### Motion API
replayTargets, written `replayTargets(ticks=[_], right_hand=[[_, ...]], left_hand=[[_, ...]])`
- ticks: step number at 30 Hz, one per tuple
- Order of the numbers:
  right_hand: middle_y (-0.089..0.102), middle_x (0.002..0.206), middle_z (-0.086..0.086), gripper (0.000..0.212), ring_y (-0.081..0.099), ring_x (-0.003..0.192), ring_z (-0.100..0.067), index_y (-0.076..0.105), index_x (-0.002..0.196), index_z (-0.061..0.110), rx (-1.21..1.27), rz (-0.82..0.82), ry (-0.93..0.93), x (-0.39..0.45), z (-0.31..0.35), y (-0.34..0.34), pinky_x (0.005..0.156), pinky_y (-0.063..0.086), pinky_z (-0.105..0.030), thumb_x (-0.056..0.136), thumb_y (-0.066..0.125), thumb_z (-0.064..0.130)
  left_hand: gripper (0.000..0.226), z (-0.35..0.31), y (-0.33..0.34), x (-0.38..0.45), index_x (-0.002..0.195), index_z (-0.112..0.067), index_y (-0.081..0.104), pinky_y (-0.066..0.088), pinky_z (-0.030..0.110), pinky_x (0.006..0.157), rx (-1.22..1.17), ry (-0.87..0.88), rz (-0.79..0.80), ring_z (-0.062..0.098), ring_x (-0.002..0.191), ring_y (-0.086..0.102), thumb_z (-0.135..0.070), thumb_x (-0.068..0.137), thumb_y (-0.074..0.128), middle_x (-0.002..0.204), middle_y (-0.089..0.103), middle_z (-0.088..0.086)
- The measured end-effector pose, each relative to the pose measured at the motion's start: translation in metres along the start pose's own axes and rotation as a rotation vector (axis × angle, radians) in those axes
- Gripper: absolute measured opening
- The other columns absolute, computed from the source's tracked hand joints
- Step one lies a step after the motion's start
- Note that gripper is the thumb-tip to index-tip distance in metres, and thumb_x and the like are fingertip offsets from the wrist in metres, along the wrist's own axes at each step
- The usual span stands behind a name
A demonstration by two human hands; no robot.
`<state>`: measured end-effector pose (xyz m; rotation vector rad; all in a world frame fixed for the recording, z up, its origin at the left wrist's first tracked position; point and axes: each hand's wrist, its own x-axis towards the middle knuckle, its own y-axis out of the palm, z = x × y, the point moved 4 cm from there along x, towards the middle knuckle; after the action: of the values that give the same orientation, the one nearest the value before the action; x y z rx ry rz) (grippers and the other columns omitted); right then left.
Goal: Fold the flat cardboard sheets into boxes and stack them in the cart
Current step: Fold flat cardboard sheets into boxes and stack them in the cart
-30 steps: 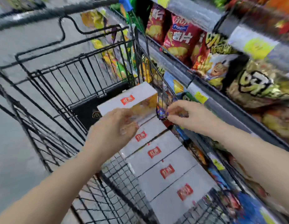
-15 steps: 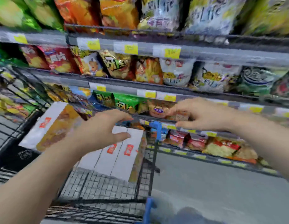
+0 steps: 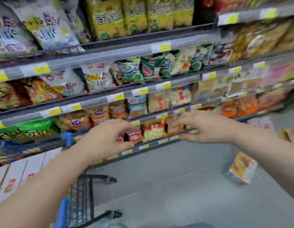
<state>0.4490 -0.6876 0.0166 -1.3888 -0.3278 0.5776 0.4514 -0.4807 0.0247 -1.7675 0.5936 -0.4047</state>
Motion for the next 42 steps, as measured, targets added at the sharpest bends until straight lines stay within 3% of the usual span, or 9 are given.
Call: replayTargets(ticks=[2,6,9,12,17,19,28,36,42], right_hand=[[0.053,0.127,-0.001,0.042,0.047,0.120,-0.020,0.049,0.129,0.024,-0.003,-0.001,0.091,-0.051,-0.026,0.002,0.099,0.035,-0.029,0.089,0.054,0.035],[0.045,0.135,0.003,0.045,0.038,0.128,-0.015,0.041,0.134,0.028,0.010,-0.003,0.340,-0.183,-0.079,0.003,0.102,0.032,-0.028,0.091,0.048,0.039],[0.045,0.137,0.002,0.043,0.038,0.130,-0.016,0.043,0.132,0.028,0.057,-0.039,0.493,-0.264,-0.103,0.007,0.104,0.034,-0.032,0.091,0.049,0.039],[0.045,0.137,0.001,0.042,0.041,0.128,-0.016,0.046,0.131,0.028,0.075,-0.101,0.653,-0.343,-0.119,0.010,0.102,0.034,-0.030,0.090,0.051,0.037],[0.053,0.128,0.003,0.039,0.045,0.123,-0.016,0.049,0.128,0.028,0.142,-0.202,0.882,-0.440,-0.132,0.025,0.093,0.031,-0.020,0.089,0.053,0.034],[0.050,0.131,0.007,0.039,0.042,0.125,-0.011,0.046,0.129,0.031,0.158,-0.189,0.972,-0.467,-0.136,0.036,0.085,0.028,-0.015,0.090,0.051,0.034],[0.049,0.128,0.013,0.038,0.041,0.123,-0.009,0.044,0.129,0.034,0.206,-0.185,1.280,-0.547,-0.195,0.060,0.095,0.037,-0.026,0.092,0.047,0.036],[0.051,0.126,0.009,0.038,0.045,0.119,-0.011,0.044,0.130,0.035,0.270,-0.189,1.425,-0.585,-0.321,0.041,0.094,0.040,-0.028,0.092,0.047,0.035],[0.051,0.127,0.010,0.038,0.045,0.120,-0.009,0.044,0.130,0.033,0.347,-0.243,1.525,-0.619,-0.389,0.043,0.097,0.039,-0.027,0.092,0.047,0.034]], left_hand=[[0.067,-0.050,0.010,0.019,0.121,-0.025,0.053,0.030,0.011,0.077,-0.027,0.039,0.031,0.010,0.102,0.053,-0.056,0.062,0.043,0.110,0.059,-0.007],[0.064,-0.169,0.034,0.061,0.121,-0.025,0.053,0.032,0.006,0.071,-0.048,0.244,0.065,0.000,0.084,0.051,-0.061,0.069,0.051,0.105,0.055,-0.013],[0.046,-0.237,0.049,0.083,0.124,-0.023,0.050,0.027,0.005,0.073,-0.036,0.378,0.109,0.003,0.101,0.051,-0.041,0.083,0.060,0.116,0.054,-0.010],[0.049,-0.305,0.067,0.104,0.126,-0.024,0.048,0.026,0.008,0.078,0.033,0.523,0.154,0.004,0.109,0.047,-0.044,0.083,0.057,0.119,0.054,-0.009],[0.046,-0.392,0.099,0.133,0.129,-0.025,0.044,0.031,0.022,0.098,0.177,0.742,0.173,0.012,0.123,0.041,-0.040,0.086,0.053,0.129,0.049,-0.006],[0.046,-0.420,0.112,0.144,0.128,-0.024,0.046,0.034,0.023,0.096,0.206,0.823,0.172,0.015,0.122,0.042,-0.040,0.086,0.054,0.128,0.051,-0.003],[0.043,-0.524,0.166,0.226,0.128,-0.028,0.044,0.036,0.025,0.095,0.203,1.007,0.262,0.010,0.123,0.039,-0.040,0.087,0.052,0.128,0.048,-0.008],[0.041,-0.619,0.176,0.357,0.125,-0.028,0.047,0.041,0.031,0.094,0.106,1.063,0.297,0.008,0.118,0.044,-0.034,0.086,0.057,0.125,0.052,-0.010],[0.041,-0.685,0.192,0.433,0.127,-0.031,0.045,0.039,0.027,0.095,0.179,1.134,0.333,0.008,0.121,0.041,-0.036,0.087,0.054,0.128,0.049,-0.012]])
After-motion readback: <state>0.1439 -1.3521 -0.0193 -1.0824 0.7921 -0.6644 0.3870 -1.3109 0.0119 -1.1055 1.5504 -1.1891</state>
